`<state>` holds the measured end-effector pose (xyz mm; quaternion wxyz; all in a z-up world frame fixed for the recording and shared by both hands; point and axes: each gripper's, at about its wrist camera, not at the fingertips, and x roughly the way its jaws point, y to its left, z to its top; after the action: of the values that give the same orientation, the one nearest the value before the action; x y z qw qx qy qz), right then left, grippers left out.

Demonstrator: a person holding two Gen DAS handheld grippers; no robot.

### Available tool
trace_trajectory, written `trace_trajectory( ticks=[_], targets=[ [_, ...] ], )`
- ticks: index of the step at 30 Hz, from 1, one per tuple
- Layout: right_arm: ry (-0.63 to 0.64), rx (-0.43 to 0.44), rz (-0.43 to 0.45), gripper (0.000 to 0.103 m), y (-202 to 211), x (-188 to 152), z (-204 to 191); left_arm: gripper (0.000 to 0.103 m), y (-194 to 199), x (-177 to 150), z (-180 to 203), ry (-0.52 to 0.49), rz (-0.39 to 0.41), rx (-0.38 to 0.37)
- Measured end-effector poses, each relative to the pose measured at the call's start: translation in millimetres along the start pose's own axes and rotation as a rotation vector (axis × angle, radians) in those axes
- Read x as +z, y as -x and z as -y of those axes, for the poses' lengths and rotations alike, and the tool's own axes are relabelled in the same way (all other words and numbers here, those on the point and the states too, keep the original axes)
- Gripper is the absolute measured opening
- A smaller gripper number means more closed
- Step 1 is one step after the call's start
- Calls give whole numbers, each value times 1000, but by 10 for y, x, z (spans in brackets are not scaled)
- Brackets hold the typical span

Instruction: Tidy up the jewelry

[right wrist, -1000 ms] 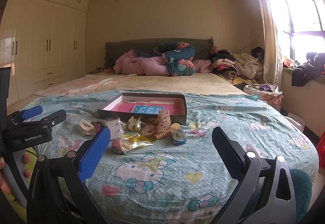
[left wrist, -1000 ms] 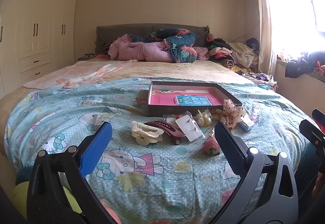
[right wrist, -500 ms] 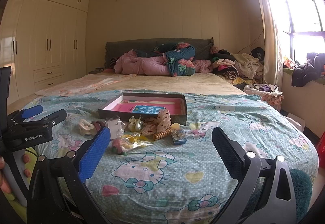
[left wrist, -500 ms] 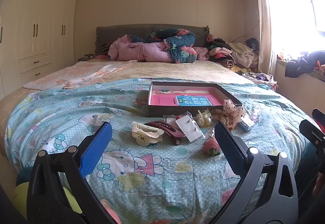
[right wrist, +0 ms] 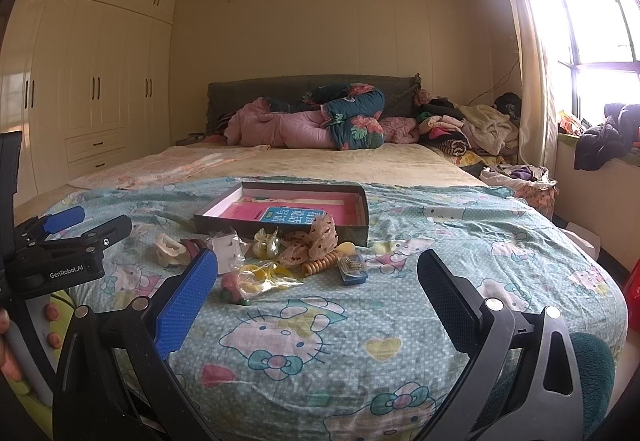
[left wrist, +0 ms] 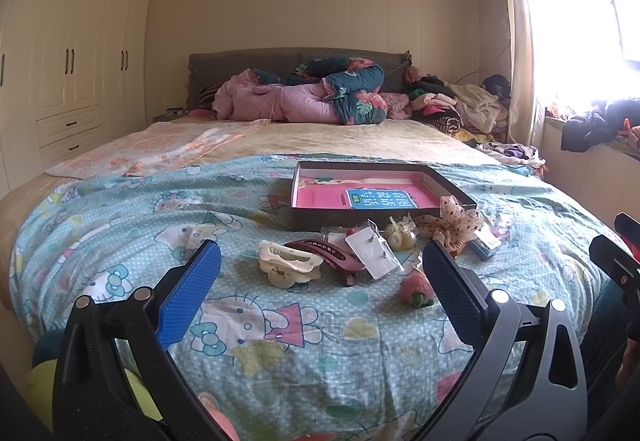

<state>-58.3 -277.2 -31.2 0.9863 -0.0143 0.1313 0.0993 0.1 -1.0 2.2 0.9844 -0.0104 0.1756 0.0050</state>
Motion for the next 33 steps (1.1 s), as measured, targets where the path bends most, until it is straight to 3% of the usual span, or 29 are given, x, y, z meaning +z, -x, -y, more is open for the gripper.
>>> trace_trajectory(
  ticks=[15, 22, 33],
  targets=[
    [0, 6, -7, 97, -13, -6, -8, 93, -1, -9, -1, -1, -3, -1],
    [26, 58, -82, 97, -176, -40, -78, 93, -75, 0, -90, 12, -22, 6],
    [58, 121, -168, 97, -554, 13, -219, 93, -329, -58, -352, 60, -99, 84]
  ],
)
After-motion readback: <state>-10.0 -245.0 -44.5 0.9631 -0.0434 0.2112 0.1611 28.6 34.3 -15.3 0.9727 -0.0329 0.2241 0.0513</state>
